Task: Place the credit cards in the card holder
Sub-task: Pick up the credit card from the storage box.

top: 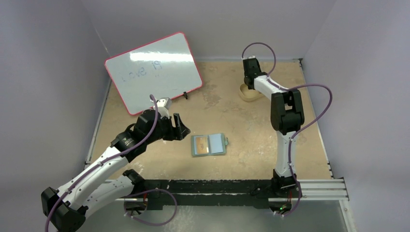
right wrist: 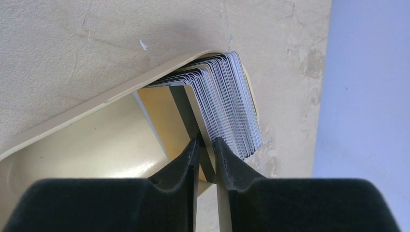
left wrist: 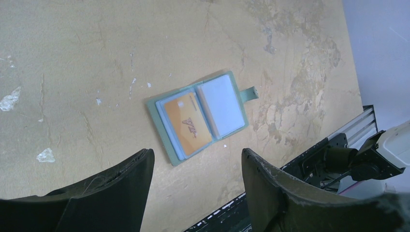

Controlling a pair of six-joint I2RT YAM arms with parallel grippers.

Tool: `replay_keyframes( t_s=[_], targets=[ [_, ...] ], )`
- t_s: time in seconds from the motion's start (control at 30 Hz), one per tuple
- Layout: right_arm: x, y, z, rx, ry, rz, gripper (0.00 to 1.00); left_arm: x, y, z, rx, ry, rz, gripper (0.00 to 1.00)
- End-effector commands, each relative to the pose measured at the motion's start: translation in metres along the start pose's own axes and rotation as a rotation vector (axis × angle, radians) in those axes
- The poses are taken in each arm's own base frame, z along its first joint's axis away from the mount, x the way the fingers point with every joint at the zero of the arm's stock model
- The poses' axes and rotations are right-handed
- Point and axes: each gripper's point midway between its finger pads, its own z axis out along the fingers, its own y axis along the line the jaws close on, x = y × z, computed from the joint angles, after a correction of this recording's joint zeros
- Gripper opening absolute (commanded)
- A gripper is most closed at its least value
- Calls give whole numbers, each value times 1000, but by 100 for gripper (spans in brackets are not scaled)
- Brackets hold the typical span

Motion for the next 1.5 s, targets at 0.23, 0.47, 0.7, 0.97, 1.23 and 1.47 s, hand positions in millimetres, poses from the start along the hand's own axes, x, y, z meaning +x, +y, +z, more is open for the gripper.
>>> replay_keyframes(
  t_s=[0.23,0.47,0.7,0.97,1.23,1.47],
  targets=[
    [-34,-40,-27,62,-80,89,2,-20,-13,-8,39,-64,28,66],
    [-36,-38,-36,7,-81,110,0,-20,-13,-7,38,-62,26,66],
    [-43,-33,-59,-102,-100,175,0,-15,-11,1,33,-55,-20,66],
    [-42,-21,-110,-296,-123,321,0,-20,-32,18,124,-60,-174,63],
    [-61,12,-239,-835,-394,578,0,-50,-64,17,264,-152,-322,61],
    [-40,35,-362,-1272,-560,746,0,-72,-93,14,418,-202,-402,59]
  ],
)
